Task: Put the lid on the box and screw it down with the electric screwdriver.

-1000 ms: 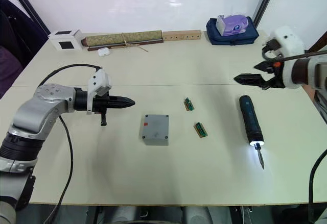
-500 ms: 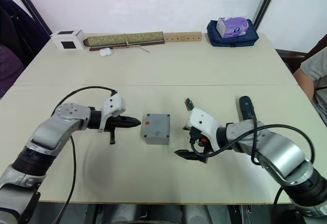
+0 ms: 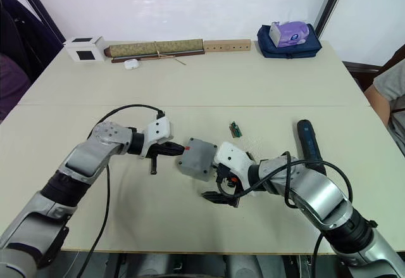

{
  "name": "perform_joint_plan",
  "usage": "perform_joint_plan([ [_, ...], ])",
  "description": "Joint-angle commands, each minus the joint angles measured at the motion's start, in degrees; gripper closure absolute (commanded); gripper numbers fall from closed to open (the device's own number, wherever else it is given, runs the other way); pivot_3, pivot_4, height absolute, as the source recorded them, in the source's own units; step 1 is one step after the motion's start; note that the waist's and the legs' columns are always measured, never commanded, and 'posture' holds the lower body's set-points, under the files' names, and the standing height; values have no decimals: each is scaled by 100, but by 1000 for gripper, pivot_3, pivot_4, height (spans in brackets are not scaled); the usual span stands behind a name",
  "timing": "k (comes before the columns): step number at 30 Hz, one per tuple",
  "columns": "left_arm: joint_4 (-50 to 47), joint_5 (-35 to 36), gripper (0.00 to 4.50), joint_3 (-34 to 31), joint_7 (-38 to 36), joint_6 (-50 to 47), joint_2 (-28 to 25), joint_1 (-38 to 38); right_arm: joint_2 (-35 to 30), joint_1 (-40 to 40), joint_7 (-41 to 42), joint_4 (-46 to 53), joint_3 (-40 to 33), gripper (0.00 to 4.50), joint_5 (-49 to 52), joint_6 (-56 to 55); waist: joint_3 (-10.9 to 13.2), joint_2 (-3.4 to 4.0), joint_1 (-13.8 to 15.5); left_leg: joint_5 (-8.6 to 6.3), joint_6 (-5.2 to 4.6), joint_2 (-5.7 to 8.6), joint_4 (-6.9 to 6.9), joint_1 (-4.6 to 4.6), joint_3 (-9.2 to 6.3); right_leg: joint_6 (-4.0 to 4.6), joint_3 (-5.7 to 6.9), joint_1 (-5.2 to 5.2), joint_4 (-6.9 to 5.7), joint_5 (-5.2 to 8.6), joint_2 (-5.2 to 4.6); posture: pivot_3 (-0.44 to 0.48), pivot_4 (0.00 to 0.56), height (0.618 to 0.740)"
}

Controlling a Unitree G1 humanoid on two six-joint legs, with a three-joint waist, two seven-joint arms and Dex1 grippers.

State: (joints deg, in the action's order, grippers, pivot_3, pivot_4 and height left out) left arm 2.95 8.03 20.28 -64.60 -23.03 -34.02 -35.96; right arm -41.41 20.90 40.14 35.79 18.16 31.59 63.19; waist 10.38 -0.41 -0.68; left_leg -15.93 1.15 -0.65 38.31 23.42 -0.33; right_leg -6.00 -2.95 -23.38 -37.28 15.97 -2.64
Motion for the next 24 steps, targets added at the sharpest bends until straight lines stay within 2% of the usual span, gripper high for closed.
perform_joint_plan([
  [1, 123, -161, 4500, 74, -118, 393, 30, -128, 50, 112, -50, 334, -229, 16, 176, 115, 0, 0, -10, 0, 0, 0, 0, 0, 0, 0, 0, 0, 0, 0, 1, 0, 150, 740],
  [4, 308, -321, 4500, 22, -77, 564, -49, -141, -109, 75, -4, 482, -413, 16, 304, 227, 0, 0, -11, 0, 0, 0, 0, 0, 0, 0, 0, -1, -2, 0, 1, 0, 150, 740],
  [6, 216, -332, 4500, -51, -159, 528, -228, -15, -542, -23, 349, 453, -742, 16, 324, -12, 0, 0, -7, 0, 0, -1, 0, 0, 0, 0, 0, -1, -2, 0, 1, 0, 150, 740],
  [8, -294, -145, 4500, -182, -427, 264, -634, 381, -1073, 98, 701, -159, -806, 16, -190, -760, 0, 0, -33, 0, 0, 0, 0, 0, 1, 0, 0, 0, -1, 0, -2, 0, 150, 740],
  [10, -625, 0, 4500, -273, -468, 81, -776, 597, -1243, 230, 851, -577, -642, 16, -528, -1271, 0, 0, -57, 0, 0, -6, -1, -4, 11, 0, -6, -1, 1, 0, -5, 0, 150, 740],
  [17, -1784, 366, 4500, -357, -93, -882, -682, 1190, -787, 563, 1175, -1337, -101, 16, -1068, -2088, 0, 0, -8, 0, 0, -11, -1, -2, 3, 1, -2, -1, -4, 0, 0, 0, 150, 740],
  [24, -1771, 304, 4500, -354, 296, -969, -407, 1122, -567, 484, 1746, -1003, 144, 16, -893, -2173, 0, 0, -4, 0, 0, -10, 2, -2, 0, 0, -1, -1, -8, 0, -2, 0, 150, 740],
])
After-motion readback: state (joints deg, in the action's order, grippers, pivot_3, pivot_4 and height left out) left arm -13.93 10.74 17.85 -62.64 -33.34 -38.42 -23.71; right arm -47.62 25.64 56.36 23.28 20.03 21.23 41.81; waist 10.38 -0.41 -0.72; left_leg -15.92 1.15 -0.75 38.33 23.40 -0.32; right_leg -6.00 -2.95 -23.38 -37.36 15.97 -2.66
